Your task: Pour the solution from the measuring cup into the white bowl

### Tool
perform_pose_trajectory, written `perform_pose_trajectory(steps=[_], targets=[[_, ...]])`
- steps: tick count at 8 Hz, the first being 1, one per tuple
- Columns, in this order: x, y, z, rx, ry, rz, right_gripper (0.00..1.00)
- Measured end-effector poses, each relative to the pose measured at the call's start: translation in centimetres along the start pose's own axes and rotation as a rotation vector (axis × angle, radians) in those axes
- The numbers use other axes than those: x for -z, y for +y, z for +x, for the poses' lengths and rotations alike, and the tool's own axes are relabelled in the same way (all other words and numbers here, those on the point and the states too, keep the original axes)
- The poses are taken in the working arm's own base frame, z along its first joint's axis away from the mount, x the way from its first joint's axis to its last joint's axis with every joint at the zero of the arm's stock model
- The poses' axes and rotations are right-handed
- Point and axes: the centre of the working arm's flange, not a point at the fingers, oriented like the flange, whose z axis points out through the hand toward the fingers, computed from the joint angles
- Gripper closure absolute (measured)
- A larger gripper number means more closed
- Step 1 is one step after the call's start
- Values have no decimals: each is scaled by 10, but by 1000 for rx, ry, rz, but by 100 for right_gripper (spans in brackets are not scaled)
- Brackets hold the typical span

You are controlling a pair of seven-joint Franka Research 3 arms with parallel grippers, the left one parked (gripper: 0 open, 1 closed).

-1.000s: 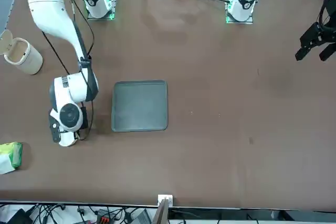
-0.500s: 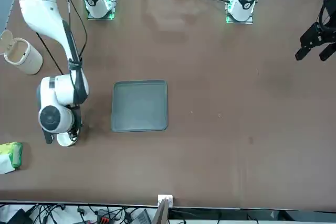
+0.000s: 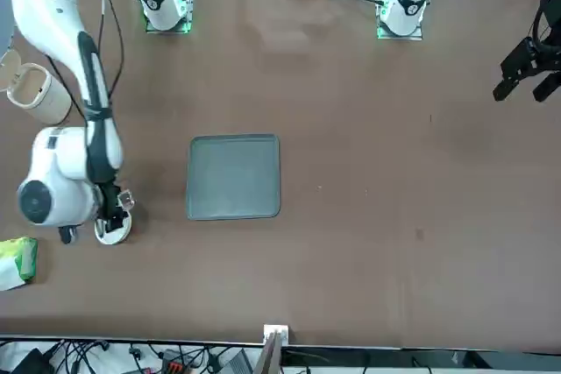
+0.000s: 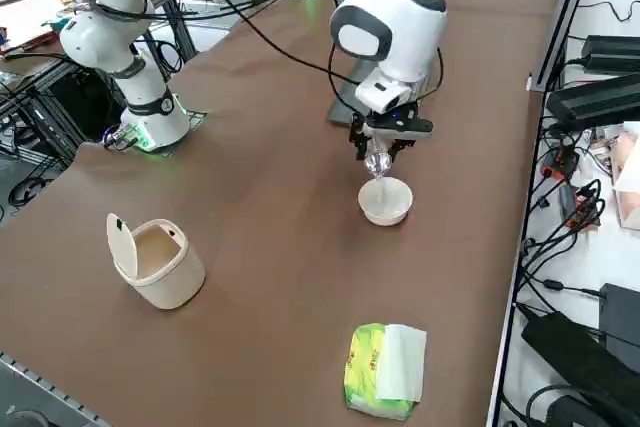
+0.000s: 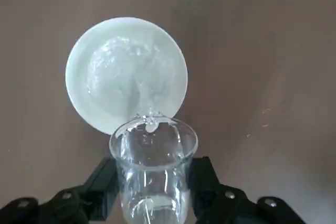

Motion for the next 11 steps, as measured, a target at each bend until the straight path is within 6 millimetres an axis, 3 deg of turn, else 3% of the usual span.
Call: perform_pose_trajectory(steps=[2, 5, 8, 11], targets=[[1, 12, 24, 27, -93, 48, 27], [-3, 21, 30, 121, -204, 75, 27], [-6, 45, 64, 203, -293, 128, 27], [-10, 53, 82, 189, -381, 223, 27]])
